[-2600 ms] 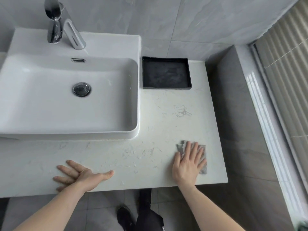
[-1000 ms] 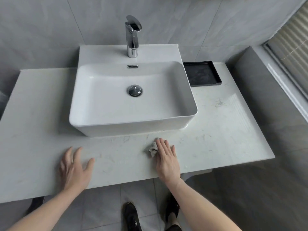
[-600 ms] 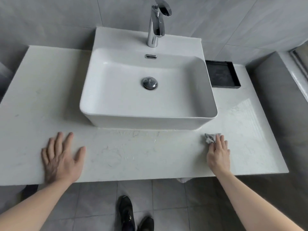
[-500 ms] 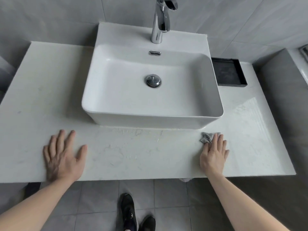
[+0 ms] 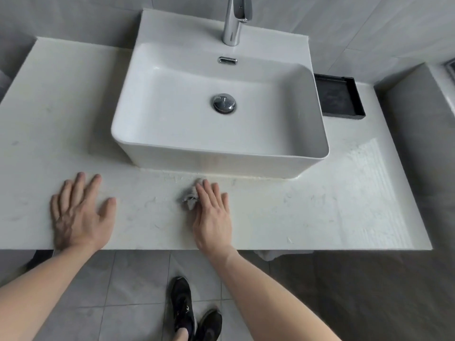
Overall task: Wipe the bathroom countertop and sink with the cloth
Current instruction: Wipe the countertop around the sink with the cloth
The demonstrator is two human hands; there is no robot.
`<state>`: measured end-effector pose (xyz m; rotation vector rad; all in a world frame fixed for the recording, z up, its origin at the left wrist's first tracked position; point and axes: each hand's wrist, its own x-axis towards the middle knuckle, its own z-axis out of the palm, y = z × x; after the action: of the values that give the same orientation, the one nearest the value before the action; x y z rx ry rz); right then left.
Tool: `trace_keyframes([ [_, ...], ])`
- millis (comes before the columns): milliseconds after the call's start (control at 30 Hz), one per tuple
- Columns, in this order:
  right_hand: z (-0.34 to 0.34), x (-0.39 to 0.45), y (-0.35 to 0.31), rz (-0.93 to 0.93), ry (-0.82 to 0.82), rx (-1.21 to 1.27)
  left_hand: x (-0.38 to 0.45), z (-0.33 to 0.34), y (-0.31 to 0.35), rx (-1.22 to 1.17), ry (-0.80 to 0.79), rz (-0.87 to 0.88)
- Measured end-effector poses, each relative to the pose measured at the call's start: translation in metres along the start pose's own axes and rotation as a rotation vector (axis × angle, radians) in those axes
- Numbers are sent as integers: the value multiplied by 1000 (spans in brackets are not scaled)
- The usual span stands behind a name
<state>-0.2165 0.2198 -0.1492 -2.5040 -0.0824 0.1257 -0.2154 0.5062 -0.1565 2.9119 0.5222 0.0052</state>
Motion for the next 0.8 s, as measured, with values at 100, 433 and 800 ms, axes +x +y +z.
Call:
trace_keyframes([
  [100, -35, -7, 15, 108, 106, 257, 1, 1, 1, -11, 17, 1],
  [433, -177, -10, 181, 486, 400, 50, 3, 5, -2, -25, 47, -7],
  [800, -45, 7, 73, 554, 306, -149, 3, 5, -3, -3, 54, -7],
])
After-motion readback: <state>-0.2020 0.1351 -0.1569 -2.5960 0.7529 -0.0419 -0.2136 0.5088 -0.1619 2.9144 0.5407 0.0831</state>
